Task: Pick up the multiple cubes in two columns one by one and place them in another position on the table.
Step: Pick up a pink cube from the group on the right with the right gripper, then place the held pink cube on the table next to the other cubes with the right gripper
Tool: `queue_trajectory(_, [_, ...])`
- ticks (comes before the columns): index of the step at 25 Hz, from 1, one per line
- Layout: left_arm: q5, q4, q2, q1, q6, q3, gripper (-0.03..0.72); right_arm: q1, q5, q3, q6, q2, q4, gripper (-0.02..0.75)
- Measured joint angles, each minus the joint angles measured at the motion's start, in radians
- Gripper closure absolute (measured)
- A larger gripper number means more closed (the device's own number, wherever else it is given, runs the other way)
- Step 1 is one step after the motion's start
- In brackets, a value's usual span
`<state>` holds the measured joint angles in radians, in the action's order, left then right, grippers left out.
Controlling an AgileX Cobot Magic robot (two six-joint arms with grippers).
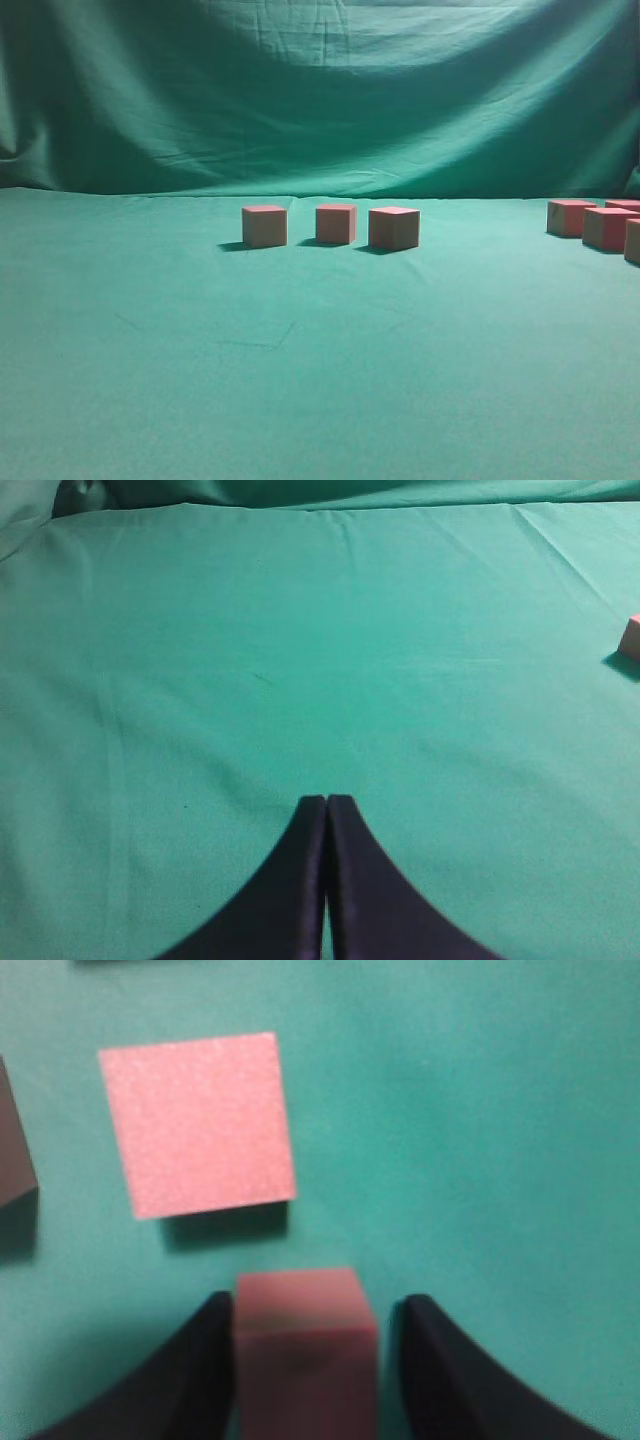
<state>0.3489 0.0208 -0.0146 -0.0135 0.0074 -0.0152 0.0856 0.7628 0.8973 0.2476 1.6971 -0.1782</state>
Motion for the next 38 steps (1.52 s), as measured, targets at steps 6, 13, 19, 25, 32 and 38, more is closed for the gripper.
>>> queue_trajectory(6, [0.0,0.0,0.0,0.0,0.0,0.0,0.688,0.0,0.016,0.004,0.0,0.002,0.011,0.47])
queue_trajectory(13, [0.0,0.0,0.0,0.0,0.0,0.0,0.688,0.059,0.189,0.067,-0.096,-0.111,0.16,0.47])
queue_trajectory(19, [0.0,0.0,0.0,0.0,0.0,0.0,0.688,0.317,0.248,0.193,-0.191,-0.201,0.317,0.47])
queue_trajectory(25, [0.0,0.0,0.0,0.0,0.0,0.0,0.688,0.624,0.231,0.378,-0.206,-0.13,0.339,0.47])
queue_trajectory(32, [0.0,0.0,0.0,0.0,0.0,0.0,0.688,0.732,0.228,0.613,-0.079,0.093,0.31,0.47])
queue_trajectory(38, [0.0,0.0,0.0,0.0,0.0,0.0,0.688,0.78,0.205,0.78,0.089,0.271,0.185,0.47])
